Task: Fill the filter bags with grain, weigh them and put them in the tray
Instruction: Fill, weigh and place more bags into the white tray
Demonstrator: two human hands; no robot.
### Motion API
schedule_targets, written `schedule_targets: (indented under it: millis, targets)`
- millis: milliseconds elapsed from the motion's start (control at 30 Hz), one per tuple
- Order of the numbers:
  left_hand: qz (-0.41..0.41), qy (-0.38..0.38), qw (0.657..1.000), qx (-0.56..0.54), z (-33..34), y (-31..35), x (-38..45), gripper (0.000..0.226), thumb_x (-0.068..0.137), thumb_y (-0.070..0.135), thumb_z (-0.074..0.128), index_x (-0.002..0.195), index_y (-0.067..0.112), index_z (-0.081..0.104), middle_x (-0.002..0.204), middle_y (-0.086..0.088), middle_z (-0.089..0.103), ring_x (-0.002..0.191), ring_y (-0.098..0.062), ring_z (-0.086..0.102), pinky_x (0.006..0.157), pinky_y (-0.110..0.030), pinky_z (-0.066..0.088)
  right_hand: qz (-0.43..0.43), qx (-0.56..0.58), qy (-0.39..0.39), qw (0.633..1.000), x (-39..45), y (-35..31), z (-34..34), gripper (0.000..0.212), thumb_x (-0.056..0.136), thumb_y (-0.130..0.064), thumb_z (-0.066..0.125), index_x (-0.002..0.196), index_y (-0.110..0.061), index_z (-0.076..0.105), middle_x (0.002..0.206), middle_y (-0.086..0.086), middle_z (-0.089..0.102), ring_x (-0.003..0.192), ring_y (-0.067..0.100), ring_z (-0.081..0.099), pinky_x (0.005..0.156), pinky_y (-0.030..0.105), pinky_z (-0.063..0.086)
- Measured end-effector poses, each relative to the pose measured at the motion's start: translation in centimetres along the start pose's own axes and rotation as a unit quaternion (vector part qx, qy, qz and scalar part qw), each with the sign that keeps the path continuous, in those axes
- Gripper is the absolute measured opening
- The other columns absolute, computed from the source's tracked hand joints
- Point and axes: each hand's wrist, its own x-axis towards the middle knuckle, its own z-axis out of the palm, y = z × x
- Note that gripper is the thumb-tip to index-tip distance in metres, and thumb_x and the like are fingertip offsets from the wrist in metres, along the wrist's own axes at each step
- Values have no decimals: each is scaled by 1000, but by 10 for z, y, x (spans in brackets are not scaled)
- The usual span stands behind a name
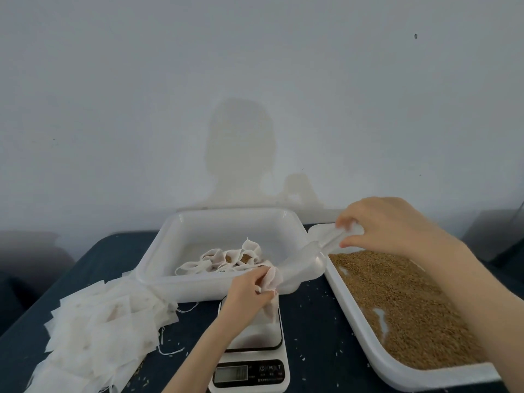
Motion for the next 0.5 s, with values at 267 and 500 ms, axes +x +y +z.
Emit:
schedule_targets:
  millis: [267, 500]
  targets:
    - [-60, 27, 992, -110, 4, -28, -9, 20, 89, 6, 61, 81, 23, 68, 80, 6, 70, 83, -13, 64, 80, -25, 51, 167, 56, -64, 982, -43, 49, 90, 31, 94, -54, 42, 110, -28, 47, 93, -14, 61, 72, 0, 58, 55, 12, 44]
    - [-79, -5, 995, 59, 1, -55, -24, 31, 88, 11, 59, 82, 42, 59, 89, 17, 64, 84, 3, 58, 72, -9, 42, 226, 83, -193, 951, -70, 64, 148, 20, 100, -44, 37, 92, -26, 40, 81, -5, 60, 59, 3, 51, 62, 22, 53]
